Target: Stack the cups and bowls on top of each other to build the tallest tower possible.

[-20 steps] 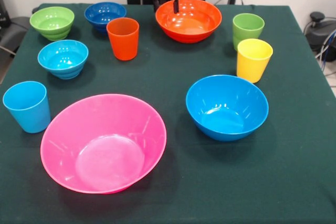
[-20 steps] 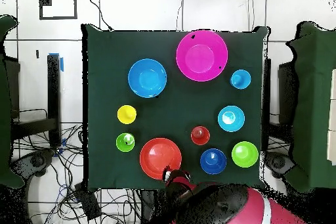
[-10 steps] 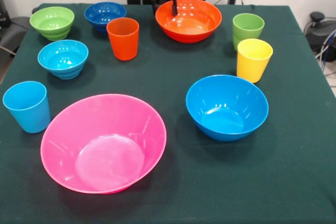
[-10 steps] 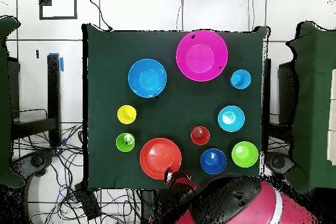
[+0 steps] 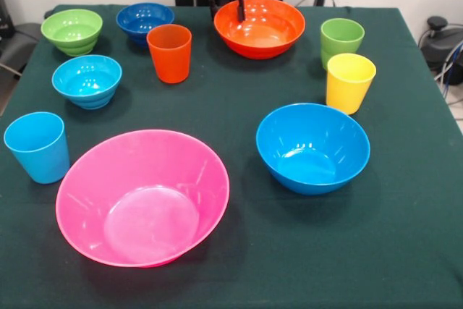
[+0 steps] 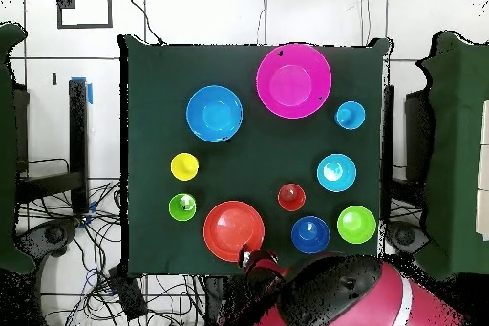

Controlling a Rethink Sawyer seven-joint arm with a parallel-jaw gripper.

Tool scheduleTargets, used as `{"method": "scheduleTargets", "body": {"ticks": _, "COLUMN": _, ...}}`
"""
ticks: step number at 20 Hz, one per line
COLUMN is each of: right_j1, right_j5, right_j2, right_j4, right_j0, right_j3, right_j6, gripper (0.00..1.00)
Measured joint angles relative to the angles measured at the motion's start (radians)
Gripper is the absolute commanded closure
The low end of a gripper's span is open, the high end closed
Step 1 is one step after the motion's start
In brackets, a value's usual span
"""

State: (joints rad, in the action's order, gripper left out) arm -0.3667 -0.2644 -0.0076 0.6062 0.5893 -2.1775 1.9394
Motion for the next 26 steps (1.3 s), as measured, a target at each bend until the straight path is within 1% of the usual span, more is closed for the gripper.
{"method": "scheduleTargets", "body": {"ticks": 13, "right_j1": 0.0, "right_j5": 0.0, "right_j2": 0.0, "right_j4": 0.0, "right_j0": 0.002, "right_j3": 0.0, "right_j6": 0.0, "gripper": 0.0}}
{"method": "scheduleTargets", "body": {"ticks": 18, "right_j1": 0.0, "right_j5": 0.0, "right_j2": -0.007, "right_j4": 0.0, "right_j0": -0.013, "right_j3": 0.0, "right_j6": 0.0, "gripper": 0.0}}
{"method": "scheduleTargets", "body": {"ticks": 23, "right_j1": 0.0, "right_j5": 0.0, "right_j2": -0.007, "right_j4": 0.0, "right_j0": -0.014, "right_j3": 0.0, "right_j6": 0.0, "gripper": 0.0}}
{"method": "scheduleTargets", "body": {"ticks": 24, "right_j1": 0.0, "right_j5": 0.0, "right_j2": -0.007, "right_j4": 0.0, "right_j0": -0.014, "right_j3": 0.0, "right_j6": 0.0, "gripper": 1.0}}
{"method": "scheduleTargets", "body": {"ticks": 26, "right_j1": -0.005, "right_j5": -0.004, "right_j2": -0.004, "right_j4": 0.0, "right_j0": -0.012, "right_j3": -0.001, "right_j6": 0.0, "gripper": 1.0}}
